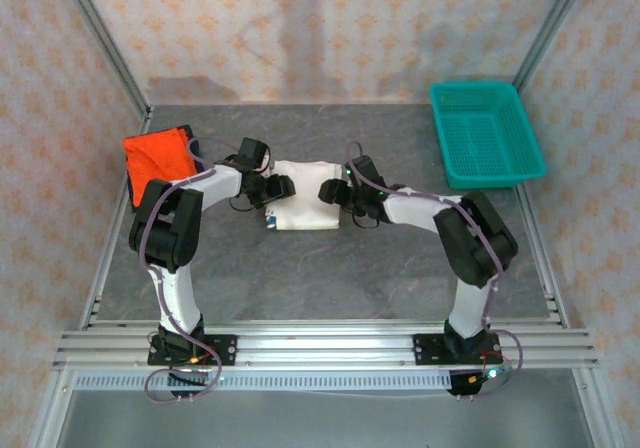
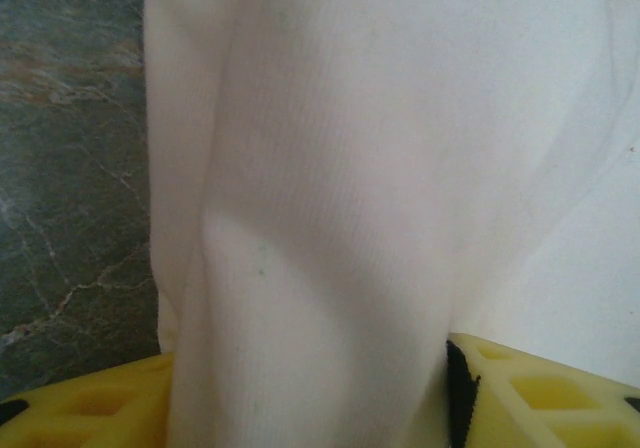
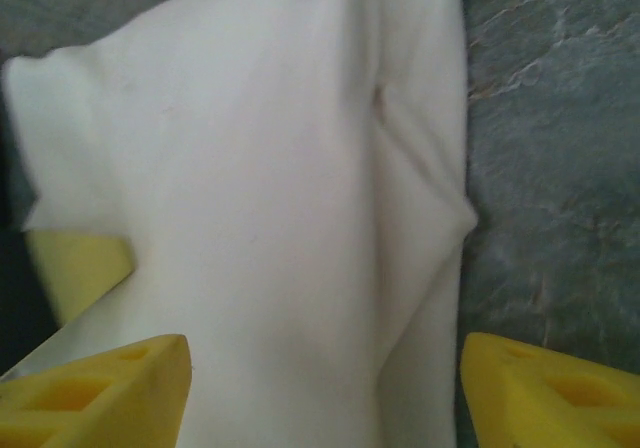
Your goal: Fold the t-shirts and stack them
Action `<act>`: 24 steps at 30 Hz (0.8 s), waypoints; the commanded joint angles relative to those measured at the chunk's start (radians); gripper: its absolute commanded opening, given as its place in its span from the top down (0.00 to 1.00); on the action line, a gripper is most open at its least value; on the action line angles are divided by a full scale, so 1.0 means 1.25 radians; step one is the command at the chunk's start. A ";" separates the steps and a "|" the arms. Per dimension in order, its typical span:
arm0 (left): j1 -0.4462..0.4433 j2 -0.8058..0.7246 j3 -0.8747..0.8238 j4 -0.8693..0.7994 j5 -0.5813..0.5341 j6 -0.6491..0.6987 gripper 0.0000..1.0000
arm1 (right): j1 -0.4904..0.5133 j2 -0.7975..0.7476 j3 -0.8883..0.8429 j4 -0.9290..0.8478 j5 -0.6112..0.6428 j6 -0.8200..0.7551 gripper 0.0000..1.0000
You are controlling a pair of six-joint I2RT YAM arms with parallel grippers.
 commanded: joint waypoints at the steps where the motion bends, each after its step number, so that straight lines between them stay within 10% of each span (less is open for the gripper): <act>1: -0.012 0.035 -0.008 -0.014 -0.008 0.007 0.35 | -0.007 0.057 0.078 -0.085 0.029 -0.018 0.30; 12: -0.025 0.043 -0.038 0.083 0.043 -0.031 0.27 | -0.007 0.142 0.088 0.006 -0.125 0.033 0.54; 24: -0.029 0.051 -0.019 0.116 0.067 -0.082 0.67 | -0.008 0.142 0.056 0.075 -0.149 0.074 0.61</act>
